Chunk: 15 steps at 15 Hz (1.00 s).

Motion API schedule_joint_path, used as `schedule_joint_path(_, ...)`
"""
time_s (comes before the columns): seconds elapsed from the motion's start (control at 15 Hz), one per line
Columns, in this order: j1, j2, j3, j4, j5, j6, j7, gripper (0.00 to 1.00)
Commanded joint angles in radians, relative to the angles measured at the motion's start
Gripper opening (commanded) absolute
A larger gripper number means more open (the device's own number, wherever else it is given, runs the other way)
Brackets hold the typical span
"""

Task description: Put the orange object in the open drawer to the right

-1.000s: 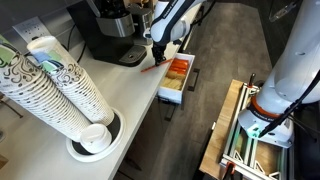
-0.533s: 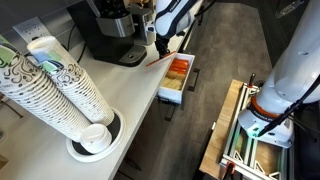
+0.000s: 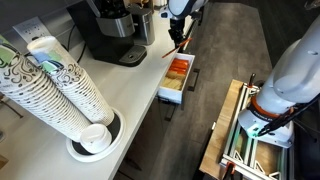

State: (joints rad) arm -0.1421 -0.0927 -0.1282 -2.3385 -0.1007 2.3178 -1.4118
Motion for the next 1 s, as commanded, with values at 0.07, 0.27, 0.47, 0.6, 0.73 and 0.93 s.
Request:
schedule_joint_path(0.07, -0.028, -0.082, -0.051, -0.090, -0.121, -0.102, -0.044, 0.00)
schedule_joint_path(0.27, -0.041, -0.082, -0.074, -0.133, -0.181, -0.106, -0.035, 0.00)
schedule_joint_path(0.47, -0.048, -0.040, -0.073, -0.174, -0.240, -0.039, 0.037, 0.00)
schedule_joint_path(0.6, -0.048, -0.003, -0.069, -0.191, -0.279, 0.025, 0.109, 0.00)
schedule_joint_path(0.73, -0.045, 0.038, -0.071, -0.203, -0.296, 0.112, 0.152, 0.00)
schedule_joint_path(0.93, -0.050, 0.112, -0.069, -0.195, -0.352, 0.233, 0.256, 0.00)
